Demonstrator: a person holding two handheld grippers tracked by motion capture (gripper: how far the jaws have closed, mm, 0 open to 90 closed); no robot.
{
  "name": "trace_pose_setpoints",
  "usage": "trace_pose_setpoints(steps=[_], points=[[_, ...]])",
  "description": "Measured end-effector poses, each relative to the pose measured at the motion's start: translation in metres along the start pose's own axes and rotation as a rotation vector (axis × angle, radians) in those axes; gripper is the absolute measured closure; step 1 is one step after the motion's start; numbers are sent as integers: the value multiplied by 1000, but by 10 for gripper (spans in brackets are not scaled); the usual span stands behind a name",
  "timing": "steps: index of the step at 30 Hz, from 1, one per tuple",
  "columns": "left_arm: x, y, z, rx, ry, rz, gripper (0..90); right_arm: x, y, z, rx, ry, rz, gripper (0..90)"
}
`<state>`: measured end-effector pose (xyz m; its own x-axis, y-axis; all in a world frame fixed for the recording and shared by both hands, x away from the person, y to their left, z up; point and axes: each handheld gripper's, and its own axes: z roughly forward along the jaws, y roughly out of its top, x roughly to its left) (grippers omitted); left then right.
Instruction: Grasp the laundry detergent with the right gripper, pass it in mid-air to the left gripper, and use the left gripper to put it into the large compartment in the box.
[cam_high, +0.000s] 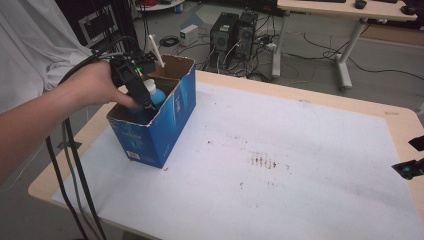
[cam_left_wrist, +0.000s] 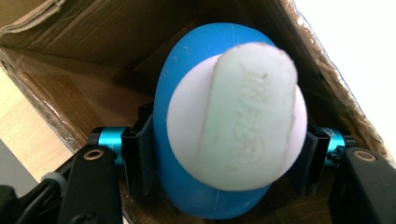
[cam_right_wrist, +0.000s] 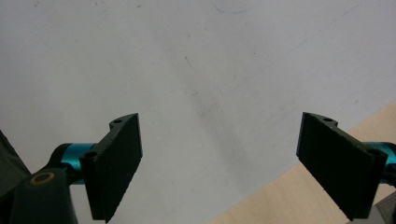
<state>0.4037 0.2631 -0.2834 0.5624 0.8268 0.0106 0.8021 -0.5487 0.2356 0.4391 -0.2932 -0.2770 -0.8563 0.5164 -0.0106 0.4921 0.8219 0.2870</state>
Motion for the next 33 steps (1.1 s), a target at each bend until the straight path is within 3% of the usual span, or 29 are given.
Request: trace_pose_setpoints(steps=[23,29,33], points=[[-1,2,0,14,4,1,372,5,0,2,4,8,-26,139],[-1,2,0,19,7,14,363,7,0,1,6,12,-33,139],[-2,3,-2,22,15,40,306,8,-1,0,-2,14,-35,139]])
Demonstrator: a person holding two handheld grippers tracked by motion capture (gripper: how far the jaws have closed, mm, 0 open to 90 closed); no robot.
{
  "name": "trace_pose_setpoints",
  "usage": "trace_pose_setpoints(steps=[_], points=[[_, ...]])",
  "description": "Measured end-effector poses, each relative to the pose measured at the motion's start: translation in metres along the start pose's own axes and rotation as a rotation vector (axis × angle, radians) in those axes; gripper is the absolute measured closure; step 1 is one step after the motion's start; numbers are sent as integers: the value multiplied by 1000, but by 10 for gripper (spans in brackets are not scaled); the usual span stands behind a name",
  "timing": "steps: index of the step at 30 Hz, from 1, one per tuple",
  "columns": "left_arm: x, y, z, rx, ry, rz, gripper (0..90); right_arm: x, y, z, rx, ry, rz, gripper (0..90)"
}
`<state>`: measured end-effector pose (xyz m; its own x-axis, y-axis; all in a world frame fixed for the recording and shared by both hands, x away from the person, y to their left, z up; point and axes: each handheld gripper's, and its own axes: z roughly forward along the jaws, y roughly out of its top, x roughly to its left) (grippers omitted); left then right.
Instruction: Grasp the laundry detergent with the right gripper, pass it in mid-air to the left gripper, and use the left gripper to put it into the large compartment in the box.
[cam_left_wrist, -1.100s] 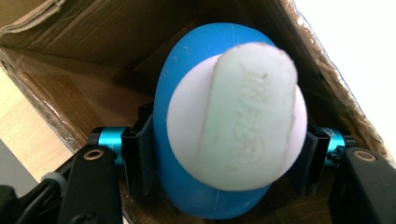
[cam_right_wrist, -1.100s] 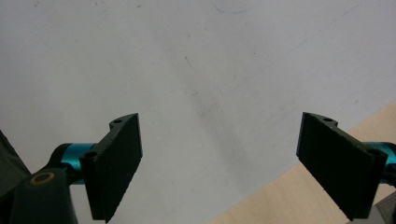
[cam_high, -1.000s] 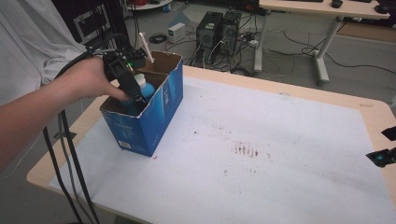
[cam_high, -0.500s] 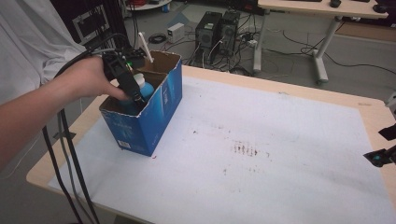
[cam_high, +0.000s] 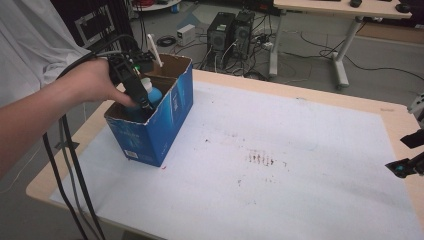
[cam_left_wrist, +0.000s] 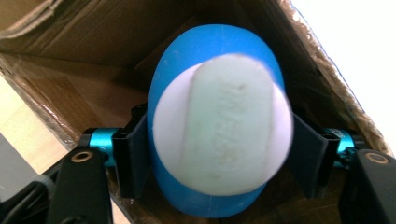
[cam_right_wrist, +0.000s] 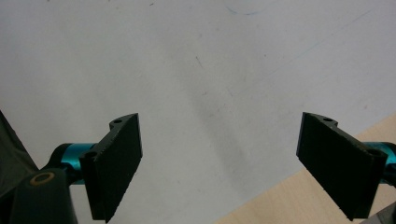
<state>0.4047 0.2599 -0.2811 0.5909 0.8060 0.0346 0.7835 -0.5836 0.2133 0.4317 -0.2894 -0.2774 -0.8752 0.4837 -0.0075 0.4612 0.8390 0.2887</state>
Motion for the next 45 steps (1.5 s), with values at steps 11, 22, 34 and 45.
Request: trace_pose_setpoints(steps=[11,22,34,45], points=[[-2,7,-29,-12,24,68,231,5,0,0,-10,10,-12,139],[-32,38,-71,-38,10,221,213,14,8,3,-22,27,-43,139],[-85,82,-63,-55,-49,420,212,33,20,4,-58,43,-62,139],[-126,109,-43,-56,-94,545,213,48,33,1,-84,61,-89,139]])
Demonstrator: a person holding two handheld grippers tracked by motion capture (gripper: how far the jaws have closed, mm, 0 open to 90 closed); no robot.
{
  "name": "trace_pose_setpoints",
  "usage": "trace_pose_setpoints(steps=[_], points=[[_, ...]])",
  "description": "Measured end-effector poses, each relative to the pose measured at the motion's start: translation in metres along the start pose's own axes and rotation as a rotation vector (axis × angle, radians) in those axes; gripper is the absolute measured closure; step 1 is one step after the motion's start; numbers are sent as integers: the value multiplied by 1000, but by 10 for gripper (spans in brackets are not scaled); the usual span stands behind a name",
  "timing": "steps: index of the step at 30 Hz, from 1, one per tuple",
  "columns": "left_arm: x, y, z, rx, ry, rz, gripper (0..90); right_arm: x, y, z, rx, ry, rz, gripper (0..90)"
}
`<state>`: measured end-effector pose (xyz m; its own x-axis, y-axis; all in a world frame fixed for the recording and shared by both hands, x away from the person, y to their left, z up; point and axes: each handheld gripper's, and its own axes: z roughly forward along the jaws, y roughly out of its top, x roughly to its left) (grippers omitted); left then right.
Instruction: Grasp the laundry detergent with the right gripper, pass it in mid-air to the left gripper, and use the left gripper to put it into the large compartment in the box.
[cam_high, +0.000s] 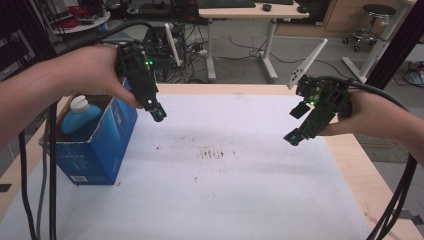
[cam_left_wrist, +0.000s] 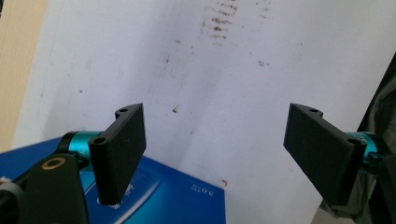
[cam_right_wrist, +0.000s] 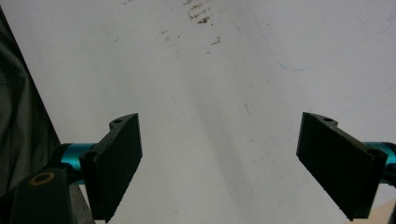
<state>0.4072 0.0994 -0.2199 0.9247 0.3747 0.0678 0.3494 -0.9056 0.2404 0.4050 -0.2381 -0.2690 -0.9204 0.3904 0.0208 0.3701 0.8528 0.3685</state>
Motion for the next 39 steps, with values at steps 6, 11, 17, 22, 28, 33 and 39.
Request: trace_pose_setpoints(steps=[6,11,17,22,28,33,39], points=[[-7,11,11,15,-18,35,212,2,3,-2,-12,7,-12,139],[-8,13,16,16,-18,34,213,4,4,-3,-17,14,-26,139],[-10,13,20,17,-25,35,212,7,10,-1,-11,32,-47,138],[-9,13,22,14,-27,31,213,8,14,1,-13,34,-60,139],[-11,13,25,15,-29,34,213,7,15,1,-11,35,-64,139],[-12,14,26,14,-32,38,212,8,15,1,-7,37,-65,139],[-12,13,28,14,-41,37,212,9,16,2,-5,41,-66,139]])
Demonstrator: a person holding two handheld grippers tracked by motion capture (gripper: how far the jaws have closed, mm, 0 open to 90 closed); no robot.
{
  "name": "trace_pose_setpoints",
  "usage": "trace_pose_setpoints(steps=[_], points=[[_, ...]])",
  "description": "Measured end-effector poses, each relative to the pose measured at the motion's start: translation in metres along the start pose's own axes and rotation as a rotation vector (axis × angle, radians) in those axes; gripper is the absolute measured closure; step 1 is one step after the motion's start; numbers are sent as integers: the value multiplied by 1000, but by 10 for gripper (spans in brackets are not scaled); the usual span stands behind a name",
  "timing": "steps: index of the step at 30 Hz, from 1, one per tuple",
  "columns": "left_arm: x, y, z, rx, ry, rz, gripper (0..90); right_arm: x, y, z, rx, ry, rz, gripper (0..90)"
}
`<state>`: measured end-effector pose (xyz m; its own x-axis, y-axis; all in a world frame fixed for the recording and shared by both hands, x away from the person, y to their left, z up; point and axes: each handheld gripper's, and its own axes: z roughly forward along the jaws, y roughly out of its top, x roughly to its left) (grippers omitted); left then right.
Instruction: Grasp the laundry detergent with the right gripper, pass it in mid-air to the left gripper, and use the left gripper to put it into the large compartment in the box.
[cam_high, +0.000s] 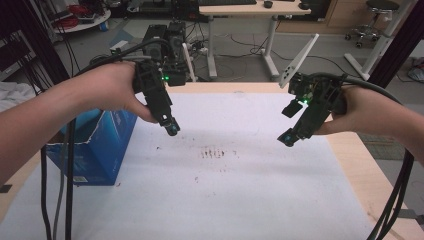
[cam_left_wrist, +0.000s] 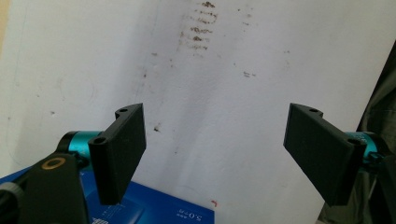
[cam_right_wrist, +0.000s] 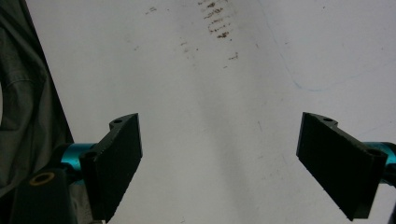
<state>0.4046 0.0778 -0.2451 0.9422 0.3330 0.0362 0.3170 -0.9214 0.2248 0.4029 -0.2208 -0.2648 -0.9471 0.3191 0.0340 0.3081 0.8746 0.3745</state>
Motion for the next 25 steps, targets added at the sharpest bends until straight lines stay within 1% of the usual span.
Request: trace_pose_setpoints(steps=[9,17,25], points=[[1,-1,2,3,0,-7,212,-1,2,3,8,6,-5,139],[1,-1,3,9,-3,1,212,-1,2,3,10,7,-1,139],[1,-2,3,7,0,-10,213,0,1,4,10,10,1,139]])
